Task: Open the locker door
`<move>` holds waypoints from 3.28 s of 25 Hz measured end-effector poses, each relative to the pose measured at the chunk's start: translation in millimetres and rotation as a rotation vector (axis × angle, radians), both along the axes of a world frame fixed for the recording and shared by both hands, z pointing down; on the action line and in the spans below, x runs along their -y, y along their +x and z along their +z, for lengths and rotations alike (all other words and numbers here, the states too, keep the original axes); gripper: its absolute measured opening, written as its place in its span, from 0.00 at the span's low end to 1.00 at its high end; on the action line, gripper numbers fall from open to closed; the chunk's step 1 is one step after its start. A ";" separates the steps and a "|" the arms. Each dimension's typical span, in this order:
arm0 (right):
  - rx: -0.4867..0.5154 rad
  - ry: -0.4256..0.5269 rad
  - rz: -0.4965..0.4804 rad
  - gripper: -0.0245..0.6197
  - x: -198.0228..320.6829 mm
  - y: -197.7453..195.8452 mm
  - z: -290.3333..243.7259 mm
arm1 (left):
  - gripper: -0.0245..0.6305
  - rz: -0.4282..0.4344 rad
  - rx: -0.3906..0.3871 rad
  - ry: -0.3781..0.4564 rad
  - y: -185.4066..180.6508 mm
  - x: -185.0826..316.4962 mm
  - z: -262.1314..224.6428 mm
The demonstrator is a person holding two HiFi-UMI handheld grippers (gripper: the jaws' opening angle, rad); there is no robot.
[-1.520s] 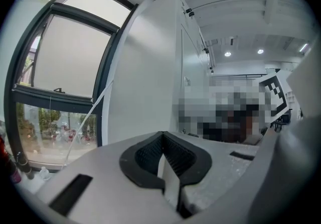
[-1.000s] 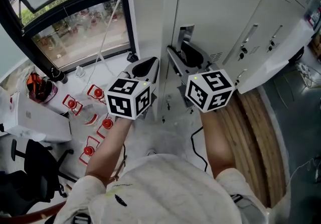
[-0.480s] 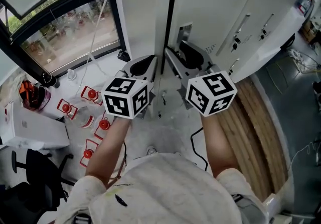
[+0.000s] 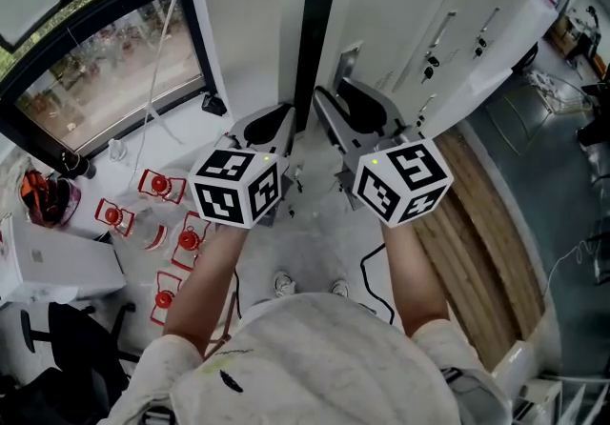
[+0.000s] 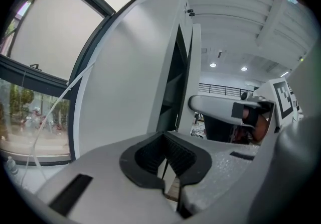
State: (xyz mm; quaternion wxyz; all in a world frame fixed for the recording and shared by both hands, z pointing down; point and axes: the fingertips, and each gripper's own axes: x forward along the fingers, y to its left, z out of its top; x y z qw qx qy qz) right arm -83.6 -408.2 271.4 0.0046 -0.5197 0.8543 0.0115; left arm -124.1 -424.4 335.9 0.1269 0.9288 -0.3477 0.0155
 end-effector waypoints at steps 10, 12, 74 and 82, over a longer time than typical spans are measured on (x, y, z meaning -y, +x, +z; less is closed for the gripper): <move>0.033 0.001 -0.048 0.22 -15.4 15.1 1.8 | 0.05 -0.001 0.007 0.001 19.1 -4.1 -0.2; 0.032 0.001 -0.060 0.22 -19.8 17.1 0.7 | 0.05 -0.004 0.013 0.011 22.8 -8.1 -4.6; 0.111 0.043 0.108 0.22 -124.3 228.2 -1.7 | 0.05 0.216 0.061 0.052 237.9 -99.0 -16.4; 0.126 0.043 0.185 0.19 -123.7 254.0 -0.1 | 0.05 0.250 0.063 0.044 250.2 -99.7 -11.3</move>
